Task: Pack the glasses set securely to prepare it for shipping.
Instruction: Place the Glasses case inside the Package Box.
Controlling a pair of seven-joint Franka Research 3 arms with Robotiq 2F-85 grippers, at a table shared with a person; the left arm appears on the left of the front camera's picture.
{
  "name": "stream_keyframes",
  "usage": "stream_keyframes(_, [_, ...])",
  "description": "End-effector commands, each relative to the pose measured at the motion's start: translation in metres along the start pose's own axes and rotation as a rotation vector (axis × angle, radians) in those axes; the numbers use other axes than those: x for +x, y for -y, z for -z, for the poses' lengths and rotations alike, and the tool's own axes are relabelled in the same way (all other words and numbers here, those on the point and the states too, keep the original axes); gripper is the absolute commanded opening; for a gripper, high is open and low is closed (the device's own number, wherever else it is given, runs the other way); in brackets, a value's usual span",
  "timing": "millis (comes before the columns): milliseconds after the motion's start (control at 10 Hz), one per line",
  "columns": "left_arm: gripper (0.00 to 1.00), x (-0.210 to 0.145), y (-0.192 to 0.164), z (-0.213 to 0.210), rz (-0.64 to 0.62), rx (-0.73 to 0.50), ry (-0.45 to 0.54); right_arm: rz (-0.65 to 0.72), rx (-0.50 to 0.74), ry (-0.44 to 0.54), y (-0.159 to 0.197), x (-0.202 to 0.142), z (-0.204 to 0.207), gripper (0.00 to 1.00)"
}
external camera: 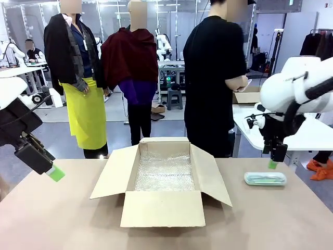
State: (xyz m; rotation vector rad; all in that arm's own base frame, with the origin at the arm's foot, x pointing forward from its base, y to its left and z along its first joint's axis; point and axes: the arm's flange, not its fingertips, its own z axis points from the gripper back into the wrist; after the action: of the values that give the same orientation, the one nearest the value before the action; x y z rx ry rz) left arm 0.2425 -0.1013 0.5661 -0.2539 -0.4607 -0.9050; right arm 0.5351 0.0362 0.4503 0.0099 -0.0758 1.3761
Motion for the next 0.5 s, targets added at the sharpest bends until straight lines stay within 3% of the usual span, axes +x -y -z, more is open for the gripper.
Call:
stream_keyframes(0, [1.0,0.001,0.0,-0.001,0.016,-0.004,0.012,-0.034,0.061,-0.016,0.038,-0.001,0.015,1.0])
stream_keyframes(200, [1.0,0.001,0.0,-0.001,0.016,-0.004,0.012,0.01,0.126,-0.019,0.067,-0.005,0.041,1.0])
stream_keyframes(400, [1.0,0.001,0.0,-0.001,0.016,-0.004,0.012,0.022,0.139,-0.051,0.072,-0.007,0.058,1.0])
